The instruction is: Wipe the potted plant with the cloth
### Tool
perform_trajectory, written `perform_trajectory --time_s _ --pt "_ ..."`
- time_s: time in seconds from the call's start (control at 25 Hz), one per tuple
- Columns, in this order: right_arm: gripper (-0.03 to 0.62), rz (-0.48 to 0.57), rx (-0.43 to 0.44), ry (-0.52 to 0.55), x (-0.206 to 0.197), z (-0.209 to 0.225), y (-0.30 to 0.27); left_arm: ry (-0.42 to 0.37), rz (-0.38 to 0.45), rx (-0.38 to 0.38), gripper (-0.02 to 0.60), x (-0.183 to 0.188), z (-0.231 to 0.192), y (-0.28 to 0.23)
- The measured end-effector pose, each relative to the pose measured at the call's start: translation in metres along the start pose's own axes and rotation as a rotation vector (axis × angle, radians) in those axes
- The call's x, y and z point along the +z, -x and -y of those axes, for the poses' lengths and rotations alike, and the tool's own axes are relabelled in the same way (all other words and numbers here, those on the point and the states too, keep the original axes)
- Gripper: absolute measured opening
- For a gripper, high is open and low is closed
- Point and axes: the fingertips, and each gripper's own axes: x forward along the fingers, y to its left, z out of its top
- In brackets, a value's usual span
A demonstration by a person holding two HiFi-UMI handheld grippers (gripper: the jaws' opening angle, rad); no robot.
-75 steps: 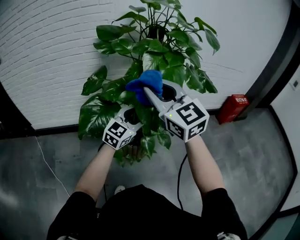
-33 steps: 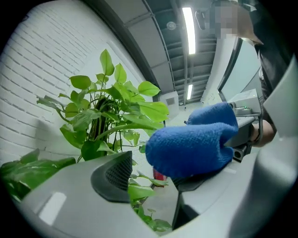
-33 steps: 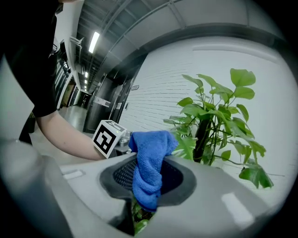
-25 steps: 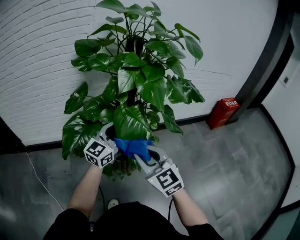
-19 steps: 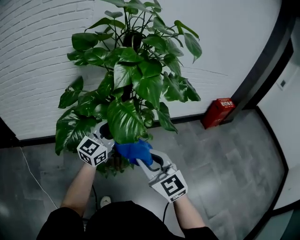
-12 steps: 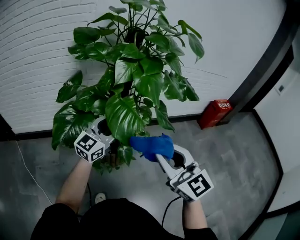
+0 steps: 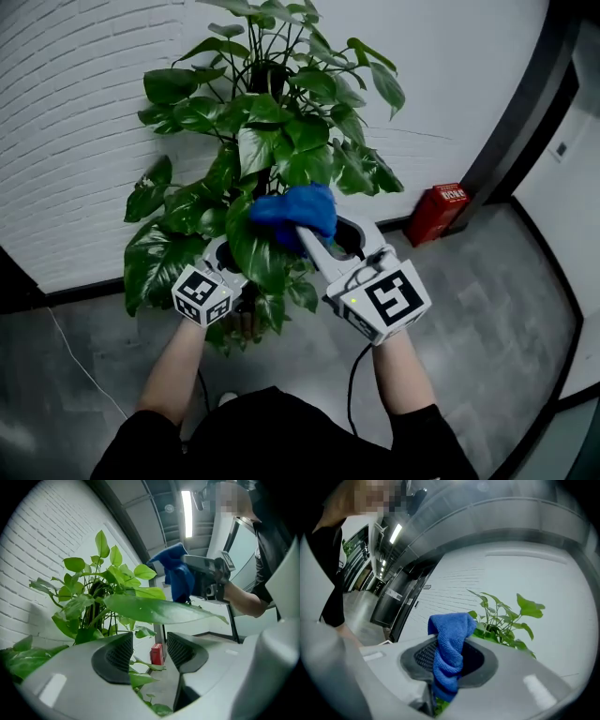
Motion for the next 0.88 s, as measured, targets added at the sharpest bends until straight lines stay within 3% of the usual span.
perform_trajectory --time_s 0.16,0.36,0.48,0.88 --pt "0.089 -0.051 0.001 0.089 -0.001 -0.010 -0.041 -0.022 -0.001 -0.025 0.235 0.002 0.000 0.001" --pt "0.089 -0.175 0.009 0.065 -0.047 -0.002 -0.082 -0.039 0.015 -0.069 0.235 0.014 0.003 -0.005" --pt "0.089 -0.220 -0.010 0.035 -0.076 -0.002 -0.079 -0.013 0.026 -0.085 0.235 0.014 0.006 -0.004" --pt "0.089 -0.200 -0.041 -0.049 -0.114 0.005 -0.043 0.080 0.037 -0.098 0.235 -0.001 0.016 -0.014"
